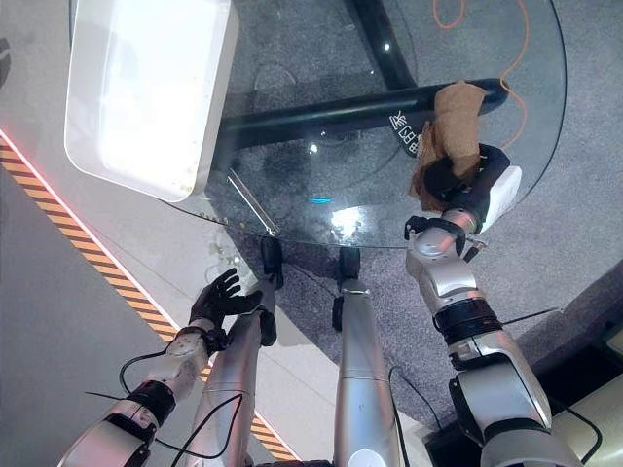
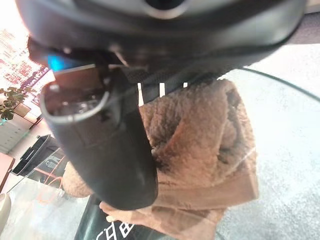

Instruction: Wipe the table with a cloth and put it in the basket.

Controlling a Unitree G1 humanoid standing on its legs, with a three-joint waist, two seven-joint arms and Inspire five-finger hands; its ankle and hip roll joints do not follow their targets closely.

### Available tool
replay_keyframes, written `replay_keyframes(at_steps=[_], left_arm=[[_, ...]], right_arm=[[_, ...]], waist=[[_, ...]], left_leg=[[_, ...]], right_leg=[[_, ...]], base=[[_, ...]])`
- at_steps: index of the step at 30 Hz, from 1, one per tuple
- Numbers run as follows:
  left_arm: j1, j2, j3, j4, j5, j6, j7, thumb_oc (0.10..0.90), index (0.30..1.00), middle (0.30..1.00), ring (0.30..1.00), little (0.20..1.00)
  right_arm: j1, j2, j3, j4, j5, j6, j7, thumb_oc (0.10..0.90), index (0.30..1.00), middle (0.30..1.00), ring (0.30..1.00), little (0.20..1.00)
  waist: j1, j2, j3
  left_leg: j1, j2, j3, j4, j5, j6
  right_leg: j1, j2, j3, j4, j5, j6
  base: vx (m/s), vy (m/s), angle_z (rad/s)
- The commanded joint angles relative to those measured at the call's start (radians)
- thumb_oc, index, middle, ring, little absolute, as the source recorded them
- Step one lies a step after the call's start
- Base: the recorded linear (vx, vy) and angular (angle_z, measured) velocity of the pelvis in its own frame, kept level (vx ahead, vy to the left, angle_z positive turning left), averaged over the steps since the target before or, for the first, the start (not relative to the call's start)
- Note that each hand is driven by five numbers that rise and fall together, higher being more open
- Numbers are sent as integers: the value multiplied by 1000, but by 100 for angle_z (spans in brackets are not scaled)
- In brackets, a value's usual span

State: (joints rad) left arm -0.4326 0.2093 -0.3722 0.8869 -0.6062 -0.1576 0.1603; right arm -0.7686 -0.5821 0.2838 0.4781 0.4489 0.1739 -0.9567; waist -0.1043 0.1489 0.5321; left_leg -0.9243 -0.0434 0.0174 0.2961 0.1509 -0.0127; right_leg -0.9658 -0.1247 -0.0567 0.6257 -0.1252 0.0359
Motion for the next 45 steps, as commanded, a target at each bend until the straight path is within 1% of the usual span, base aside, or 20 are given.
replay_keyframes(at_steps=[1, 3, 6, 12, 17, 21, 24, 25, 27, 28, 32, 33, 36, 40, 45], left_arm=[[88, 3, 1, 13, 0, -37, -19, 800, 900, 900, 900, 900], [91, 4, 4, 23, 0, -42, -34, 800, 900, 900, 900, 900], [92, 6, 1, 32, -1, -47, -43, 800, 900, 900, 900, 900], [101, 14, -2, 36, -5, -52, -69, 800, 900, 900, 900, 900], [110, 19, -8, 27, -9, -55, -82, 800, 900, 900, 900, 900], [118, 16, -9, 9, -5, -49, -82, 800, 900, 900, 900, 900], [123, 15, -7, 0, -1, -46, -80, 800, 900, 900, 900, 900], [132, 12, -4, -13, 8, -42, -79, 800, 900, 900, 900, 900], [134, 9, -3, -13, 9, -44, -79, 800, 900, 900, 900, 900], [141, 7, 1, -22, 15, -46, -81, 800, 900, 900, 900, 900], [150, -8, -1, -33, 25, -54, -71, 800, 900, 900, 900, 900], [154, -11, -3, -33, 27, -61, -71, 800, 900, 900, 900, 900], [160, -14, -3, -34, 32, -69, -73, 800, 900, 900, 900, 900], [161, -20, -7, -30, 36, -79, -69, 800, 900, 900, 900, 900], [162, -25, -13, -24, 43, -95, -65, 800, 900, 900, 900, 900]], right_arm=[[-101, -31, -21, -117, -53, 8, -59, 100, 300, 300, 300, 200], [-128, -44, -26, -94, -37, 29, -68, 100, 300, 300, 300, 200], [-155, -58, -21, -60, -22, 41, -66, 100, 300, 300, 300, 200], [-224, -90, 8, 22, 1, 75, -28, 100, 300, 300, 300, 200], [-271, -111, 43, 54, -1, 84, 40, 100, 300, 300, 300, 200], [-299, -108, 76, 28, -42, 92, 114, 100, 300, 300, 300, 200], [-306, -103, 86, 6, -53, 99, 138, 100, 300, 300, 300, 200], [-315, -91, 116, -45, -88, 126, 211, 100, 300, 300, 300, 200], [-315, -83, 126, -60, -94, 134, 228, 100, 300, 300, 300, 200], [-314, -67, 160, -105, -111, 157, 272, 100, 300, 300, 300, 200], [-302, -30, 218, -165, -143, 186, 344, 100, 300, 300, 300, 200], [-294, -16, 236, -187, -148, 199, 353, 100, 300, 300, 300, 200], [-278, 13, 276, -211, -161, 208, 371, 100, 300, 300, 300, 200], [-255, 45, 321, -224, -177, 211, 386, 100, 300, 300, 300, 200], [-230, 80, 376, -220, -192, 197, 408, 100, 300, 300, 300, 200]], waist=[[9, 35, -12], [14, 38, -12], [19, 42, -12], [37, 52, -12], [47, 62, -12], [53, 69, -12], [54, 70, -12], [57, 72, -12], [57, 73, -12], [57, 74, -12], [58, 74, -12], [58, 75, -12], [60, 75, -12], [60, 72, -12], [63, 70, -12]], left_leg=[[-15, -44, -8, 147, -159, 0], [-17, -44, -9, 151, -161, 1], [-20, -43, -9, 154, -161, 2], [-33, -45, -10, 163, -161, 5], [-43, -49, -15, 171, -161, 5], [-52, -52, -17, 179, -161, 5], [-54, -53, -17, 182, -161, 5], [-56, -55, -18, 180, -158, 4], [-56, -56, -18, 178, -157, 4], [-57, -57, -16, 175, -154, 3], [-64, -58, -16, 174, -151, 1], [-66, -59, -15, 173, -149, 0], [-71, -60, -14, 172, -147, -1], [-81, -63, -14, 179, -147, -3], [-95, -67, -17, 184, -146, -4]], right_leg=[[-28, 23, 95, -152, 133, 68], [-30, 22, 96, -150, 133, 67], [-34, 19, 95, -148, 133, 68], [-45, 17, 95, -142, 132, 64], [-54, 15, 99, -136, 131, 63], [-64, 13, 102, -128, 129, 62], [-66, 14, 104, -126, 129, 62], [-69, 16, 106, -125, 128, 61], [-70, 17, 107, -127, 129, 60], [-73, 20, 109, -128, 129, 59], [-81, 23, 116, -126, 128, 58], [-82, 26, 118, -129, 128, 57], [-87, 28, 120, -130, 129, 57], [-94, 30, 123, -128, 130, 57], [-104, 34, 128, -129, 131, 58]], base=[[38, 45, 4], [0, 0, 0], [0, 0, 0], [0, 0, 0], [0, 0, 0], [0, 0, 0], [0, 0, 0], [0, 0, 0], [2, 15, -1], [0, 0, 0], [5, 15, -2], [0, 0, 0], [2, 4, -1], [0, 0, 0], [3, -5, 3]])
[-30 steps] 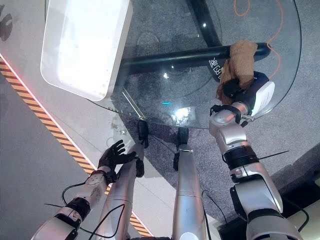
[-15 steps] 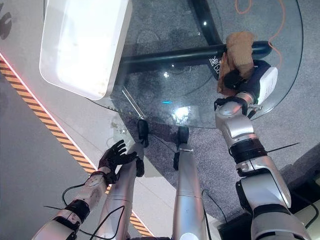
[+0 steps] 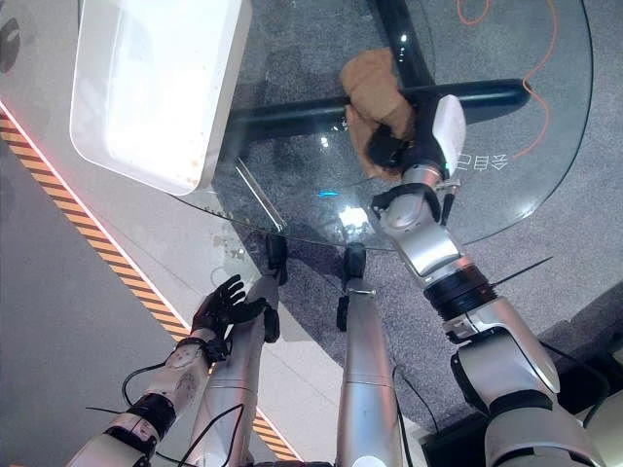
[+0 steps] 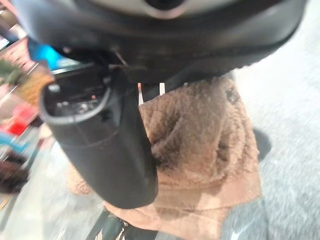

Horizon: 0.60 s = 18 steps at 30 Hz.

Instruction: Wipe the table with a cloth and put it in the basket.

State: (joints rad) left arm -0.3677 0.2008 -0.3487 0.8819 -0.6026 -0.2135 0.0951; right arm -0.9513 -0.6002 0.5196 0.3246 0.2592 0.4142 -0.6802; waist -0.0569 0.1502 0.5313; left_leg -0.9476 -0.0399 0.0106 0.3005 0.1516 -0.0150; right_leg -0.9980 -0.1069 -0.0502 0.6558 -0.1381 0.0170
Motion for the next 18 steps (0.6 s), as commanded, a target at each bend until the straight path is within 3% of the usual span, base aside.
replay_keyframes(at_steps=[1, 15, 18], left_arm=[[97, -17, -38, -19, 41, -41, 0, 800, 900, 900, 900, 900], [72, -15, -56, -5, 46, -47, 9, 800, 900, 900, 900, 900], [66, -9, -58, 3, 46, -47, 7, 800, 900, 900, 900, 900]], right_arm=[[-46, 104, 148, -65, -3, -44, 135, 100, 300, 300, 300, 200], [-12, 157, 260, -35, -24, -82, 179, 100, 300, 300, 300, 200], [-14, 155, 278, -19, -20, -112, 232, 100, 300, 300, 300, 200]], waist=[[16, 69, -11], [18, 61, -11], [18, 59, -11]], left_leg=[[-72, -71, -10, 180, -147, -3], [-79, -74, -15, 177, -141, -7], [-80, -75, -17, 179, -143, -7]], right_leg=[[-72, 16, 122, -160, 144, 77], [-76, 23, 121, -158, 144, 78], [-77, 24, 120, -157, 142, 79]], base=[[0, 0, 0], [0, 0, 0], [0, 0, 0]])
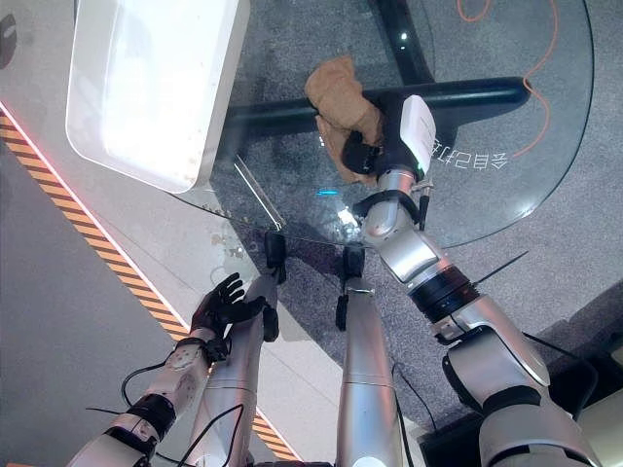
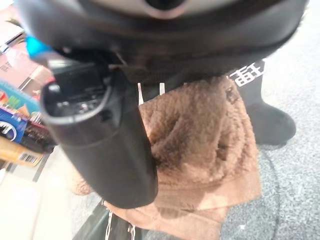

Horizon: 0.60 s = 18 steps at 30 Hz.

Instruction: Wipe the table with a cloth and put it in the basket.

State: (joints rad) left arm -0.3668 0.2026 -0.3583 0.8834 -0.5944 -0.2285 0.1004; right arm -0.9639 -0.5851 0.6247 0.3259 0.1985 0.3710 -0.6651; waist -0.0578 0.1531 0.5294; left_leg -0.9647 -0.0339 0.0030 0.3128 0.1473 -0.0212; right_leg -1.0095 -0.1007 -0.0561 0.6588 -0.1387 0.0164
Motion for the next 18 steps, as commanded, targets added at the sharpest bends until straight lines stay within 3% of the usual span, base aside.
replay_keyframes(at_steps=[1, 9, 18], left_arm=[[63, -9, -48, 4, 39, -30, 1, 800, 900, 900, 900, 900], [51, 19, -51, 4, 48, -13, -10, 800, 900, 900, 900, 900], [37, 37, -52, 16, 45, -14, -9, 800, 900, 900, 900, 900]], right_arm=[[-4, 139, 182, -21, 36, -82, 256, 100, 300, 300, 300, 200], [-35, 107, 242, -69, 44, -95, 388, 100, 300, 300, 300, 200], [-48, 87, 271, -66, 59, -102, 393, 100, 300, 300, 300, 200]], waist=[[20, 55, -9], [28, 44, -9], [30, 35, -9]], left_leg=[[-62, -81, -10, 168, -139, -1], [-62, -81, -16, 177, -139, -3], [-65, -80, -21, 175, -137, -2]], right_leg=[[-65, 17, 126, -158, 142, 79], [-62, 14, 118, -147, 142, 81], [-66, 15, 113, -143, 141, 82]], base=[[0, 0, 0], [-6, -48, 4], [-6, -23, 11]])
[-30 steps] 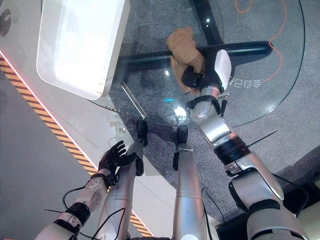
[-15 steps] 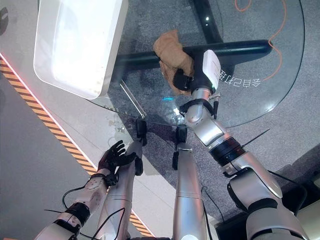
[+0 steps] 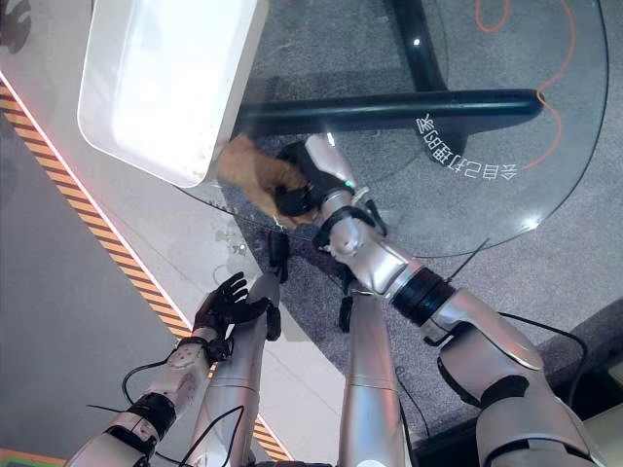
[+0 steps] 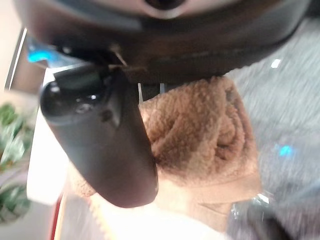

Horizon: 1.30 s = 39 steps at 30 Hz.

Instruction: Wipe the table with a cloth and put it in the basket.

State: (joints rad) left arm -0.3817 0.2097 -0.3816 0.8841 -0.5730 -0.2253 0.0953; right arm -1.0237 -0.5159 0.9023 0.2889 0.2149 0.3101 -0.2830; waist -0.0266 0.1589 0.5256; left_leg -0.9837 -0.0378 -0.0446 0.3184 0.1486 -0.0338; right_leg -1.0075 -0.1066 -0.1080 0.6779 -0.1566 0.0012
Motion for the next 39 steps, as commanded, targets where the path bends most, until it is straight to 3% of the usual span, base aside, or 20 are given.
replay_keyframes(at_steps=[1, 12, 13, 19, 30, 39], left_arm=[[52, 31, -28, 15, 22, -17, -4, 800, 900, 900, 900, 900], [52, 34, -22, 31, 17, -25, -8, 800, 900, 900, 900, 900], [56, 28, -18, 33, 20, -29, -4, 800, 900, 900, 900, 900], [64, 17, -7, 33, 14, -31, 4, 800, 900, 900, 900, 900], [83, 17, 24, 47, 10, -39, -10, 800, 900, 900, 900, 900], [96, 32, 37, 50, 15, -49, -25, 800, 900, 900, 900, 900]], right_arm=[[15, 15, -8, -28, 48, -44, 1, 100, 300, 300, 300, 200], [51, 14, -88, 2, 98, -78, -183, 100, 300, 300, 300, 200], [64, 14, -124, -1, 111, -93, -255, 100, 300, 300, 300, 200], [89, 19, -230, -16, 120, -123, -397, 100, 300, 300, 300, 200], [114, -52, -389, -60, 159, -18, -522, 100, 300, 300, 300, 200], [95, -148, -497, 34, 202, 2, -568, 100, 300, 300, 300, 200]], waist=[[-1, 28, -6], [-9, 25, -6], [-12, 23, -6], [-21, 23, -6], [-30, 13, -6], [-23, 13, -6]], left_leg=[[-47, -75, 27, 168, -138, 10], [-50, -71, 31, 161, -135, 14], [-47, -69, 32, 154, -134, 15], [-40, -64, 37, 143, -134, 17], [-30, -50, 48, 138, -141, 20], [-33, -39, 53, 136, -147, 23]], right_leg=[[-68, 21, 164, -163, 159, 97], [-77, 22, 164, -163, 165, 99], [-76, 22, 165, -169, 169, 100], [-75, 25, 168, -174, 173, 102], [-70, 12, 158, -174, 176, 105], [-70, -6, 139, -177, 174, 107]], base=[[-7, -7, 14], [-7, -2, 5], [-12, 8, 4], [1, 6, 0], [1, -1, 0], [0, -7, 0]])
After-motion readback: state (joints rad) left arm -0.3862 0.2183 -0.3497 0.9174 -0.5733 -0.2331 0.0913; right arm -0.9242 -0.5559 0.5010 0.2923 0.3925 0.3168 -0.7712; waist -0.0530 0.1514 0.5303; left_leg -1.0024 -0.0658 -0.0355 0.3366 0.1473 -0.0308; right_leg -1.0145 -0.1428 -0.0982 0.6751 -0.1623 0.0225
